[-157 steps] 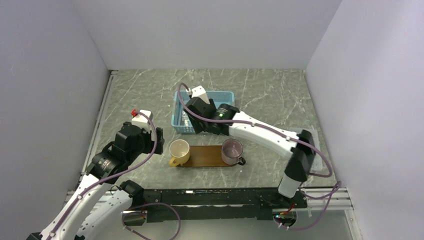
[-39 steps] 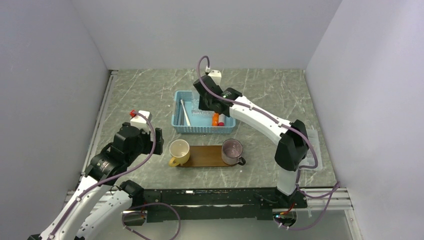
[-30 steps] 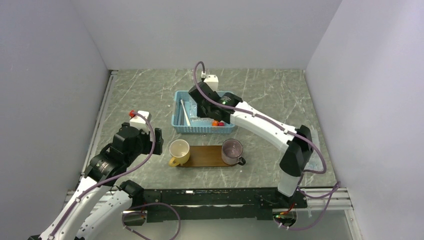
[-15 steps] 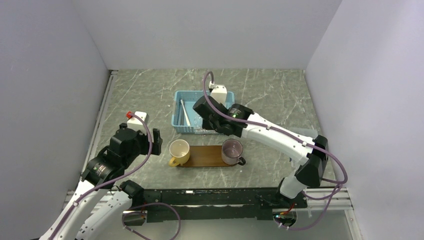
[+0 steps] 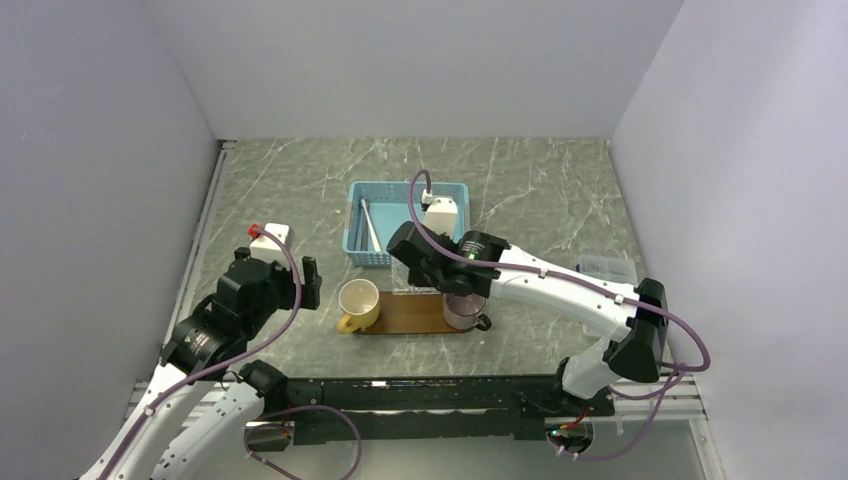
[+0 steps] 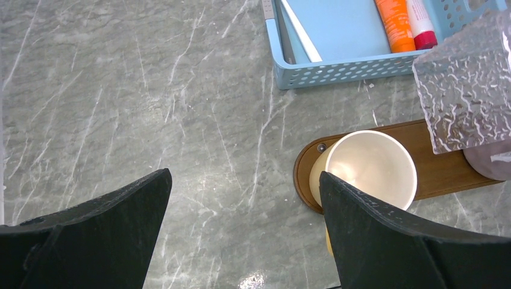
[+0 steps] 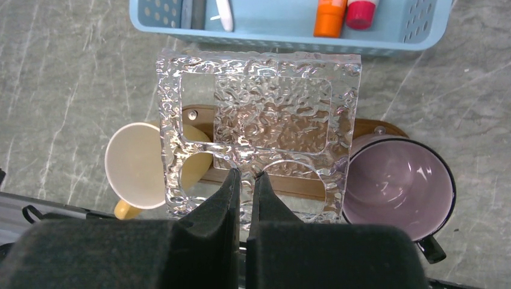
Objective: Prepare toiletry sets of a toothbrush and toothpaste on the tray
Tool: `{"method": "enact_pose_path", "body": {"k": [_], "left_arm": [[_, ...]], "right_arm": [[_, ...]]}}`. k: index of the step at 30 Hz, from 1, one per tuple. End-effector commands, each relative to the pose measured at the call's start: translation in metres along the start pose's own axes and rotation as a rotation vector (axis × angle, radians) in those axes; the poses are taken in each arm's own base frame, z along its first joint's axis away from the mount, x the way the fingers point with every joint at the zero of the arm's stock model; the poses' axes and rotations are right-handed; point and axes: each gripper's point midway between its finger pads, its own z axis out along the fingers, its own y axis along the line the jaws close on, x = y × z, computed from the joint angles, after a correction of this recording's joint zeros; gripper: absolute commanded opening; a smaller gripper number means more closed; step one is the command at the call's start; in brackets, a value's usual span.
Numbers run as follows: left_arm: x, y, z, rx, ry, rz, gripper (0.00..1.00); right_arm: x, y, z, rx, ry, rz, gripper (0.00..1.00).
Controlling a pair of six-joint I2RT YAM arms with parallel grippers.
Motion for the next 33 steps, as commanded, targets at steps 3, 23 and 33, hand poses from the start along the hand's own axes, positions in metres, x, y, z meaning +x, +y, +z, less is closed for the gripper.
{"method": "enact_pose_path", "body": {"k": [3,23,33], "left_arm": [[-0.008,0.003,-0.002,-0.020,-0.032,-0.028,0.99],[-0.009,0.002,-0.006,-0.006,-0.051,-0.032,0.99],[-0.010,0.003,-0.007,-0.008,-0.056,-0.033,0.99]], "right_arm": [[0.003,0.004,-0.013,-0.026,-0.020,0.059,0.00],[0.046,0.002,0.007,0.025,0.052,0.066,0.00],[0.066,0.000,0.022,0.037,0.087,0.062,0.00]]}}
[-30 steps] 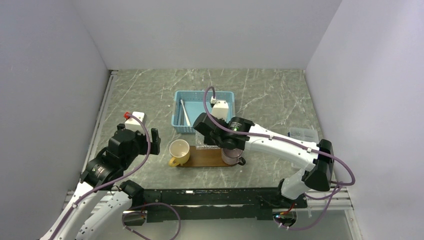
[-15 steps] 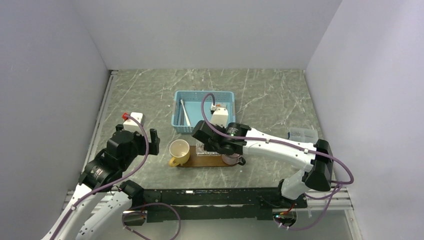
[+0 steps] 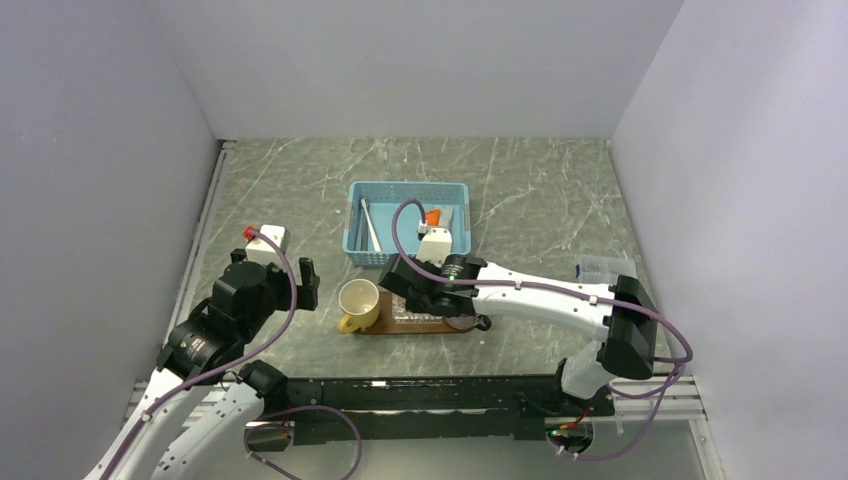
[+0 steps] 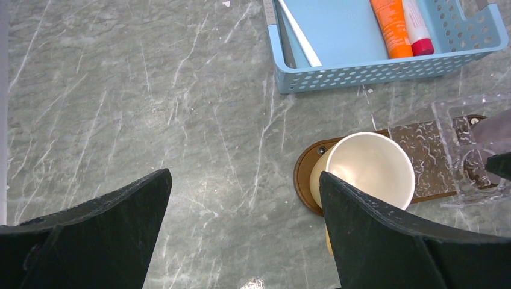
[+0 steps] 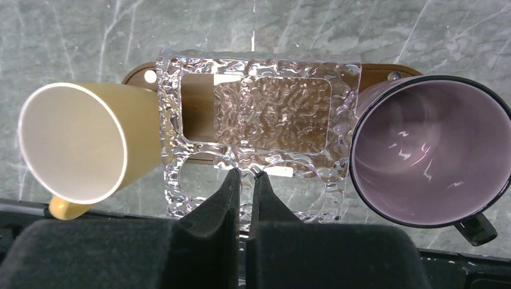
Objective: Prepare toiletry sets of a toothbrush and toothpaste on the tray
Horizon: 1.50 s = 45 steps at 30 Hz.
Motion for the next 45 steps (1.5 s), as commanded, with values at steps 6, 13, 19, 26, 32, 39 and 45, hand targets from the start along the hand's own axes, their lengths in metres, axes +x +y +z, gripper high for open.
{"method": "enact_pose_path", "body": {"k": [6,13,19,26,32,39,45], "left_arm": [[-0.007,0.000,-0.002,0.001,-0.032,-0.024,0.99],[-0.007,0.000,-0.002,-0.002,-0.032,-0.023,0.99],[-0.006,0.001,-0.001,-0.005,-0.027,-0.023,0.99],[-0.006,0.001,-0.001,-0.010,-0.024,-0.022,0.99],[-0.005,0.002,0.000,-0.013,-0.018,-0.022,0.99],[-0.003,0.001,0.001,-0.014,-0.009,-0.019,0.99],[-0.003,0.002,0.002,-0.019,-0.006,-0.017,0.99]], "right_arm": [[0.011,0.014,0.013,-0.046,0.014,0.030,0.00],[0.015,0.015,0.019,-0.053,0.016,0.017,0.00],[0.017,0.015,0.022,-0.063,0.013,0.007,0.00],[0.021,0.012,0.027,-0.052,0.020,0.006,0.00],[0.021,0.007,0.028,-0.039,0.013,0.007,0.01],[0.024,0.002,0.030,-0.022,0.015,0.002,0.05],[0.022,0.000,0.028,-0.022,0.009,0.001,0.13]]}}
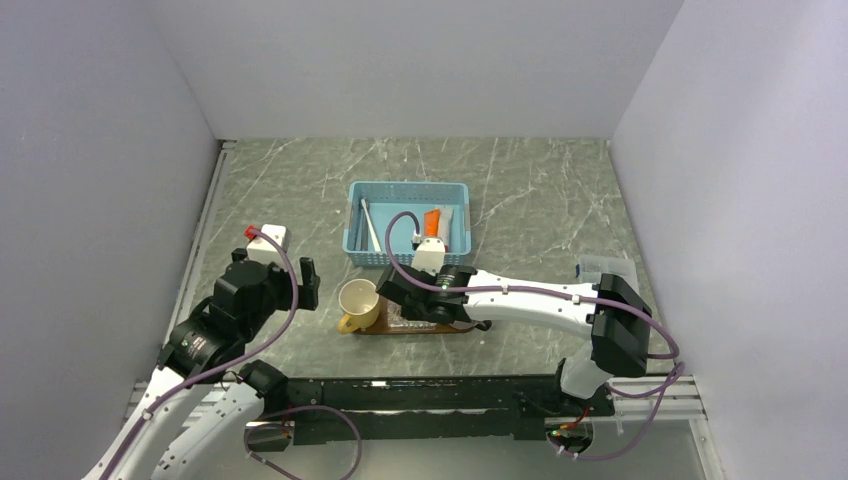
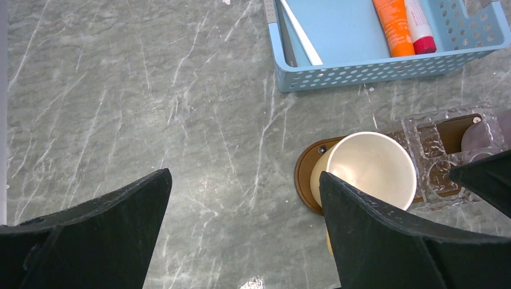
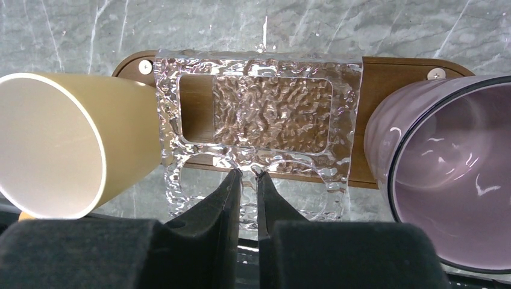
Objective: Prepare toiletry sets of a toothbrush and toothpaste on the tray
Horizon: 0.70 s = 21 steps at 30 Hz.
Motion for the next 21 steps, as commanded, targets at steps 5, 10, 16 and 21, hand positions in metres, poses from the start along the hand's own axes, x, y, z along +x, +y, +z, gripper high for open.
{"method": "enact_pose_path", "body": {"k": [5,10,16,21], "left_arm": [[-0.003,0.001,0.003,-0.018,-0.002,-0.018,0.99],[-0.003,0.002,0.003,-0.019,-0.002,-0.017,0.99],[-0.003,0.002,0.002,-0.018,-0.004,-0.017,0.99],[-0.003,0.001,0.002,-0.013,-0.005,-0.017,0.99]], "right_arm": [[-0.006,-0.003,-0.004,0.004,-0.031,0.005,0.21],[-0.009,-0.002,-0.006,0.002,-0.034,0.009,0.26],[-0.015,0.001,-0.012,0.002,-0.046,0.015,0.33],[-0.021,0.005,-0.017,-0.018,-0.064,0.021,0.35]]}}
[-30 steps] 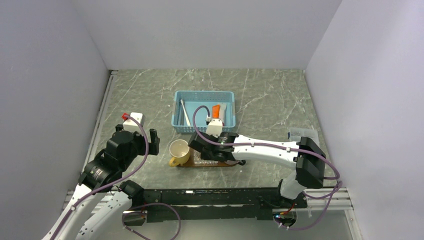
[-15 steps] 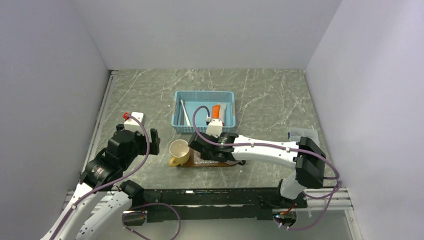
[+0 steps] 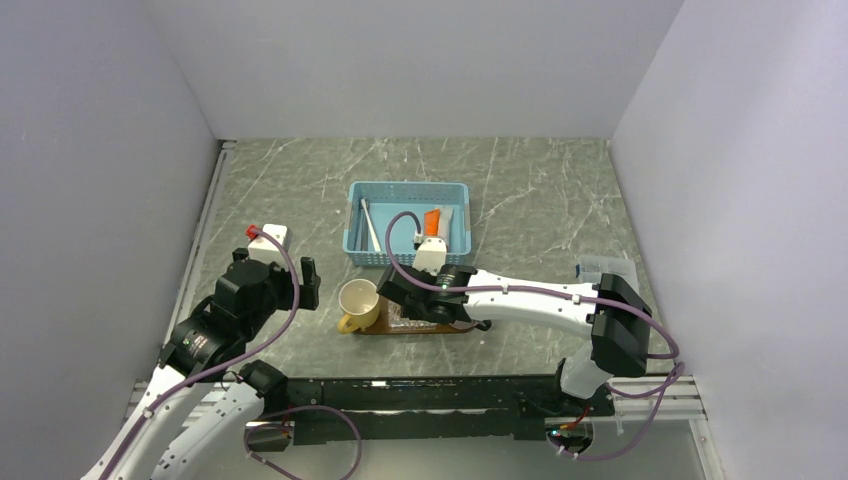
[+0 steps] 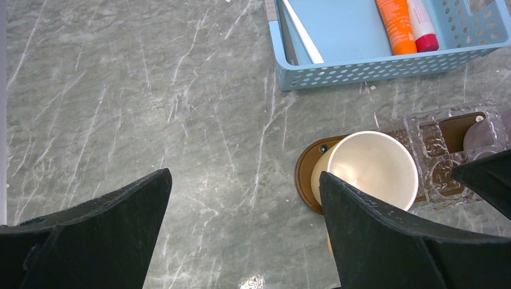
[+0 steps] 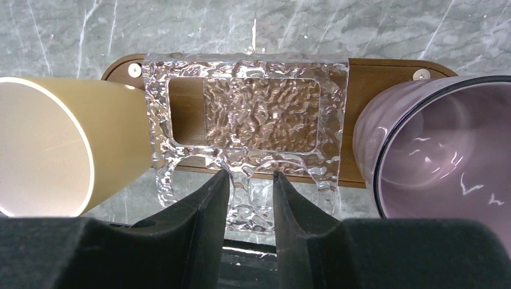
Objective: Prepare toiletry sets of a toothbrush and toothpaste on the tray
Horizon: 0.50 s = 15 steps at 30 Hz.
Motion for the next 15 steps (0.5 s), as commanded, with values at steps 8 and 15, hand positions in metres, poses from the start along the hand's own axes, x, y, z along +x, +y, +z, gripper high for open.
{"method": "enact_pose_path", "body": {"k": [8,15], "left_arm": [[-0.005,0.001,0.000,-0.010,-0.020,-0.021,0.99],[-0.005,0.002,-0.001,-0.012,-0.021,-0.023,0.99]], "right_arm": [[-0.028,0.012,-0.026,-0.056,-0.074,0.039,0.36],[-0.037,0.015,-0.036,-0.073,-0.086,0.045,0.36]]}}
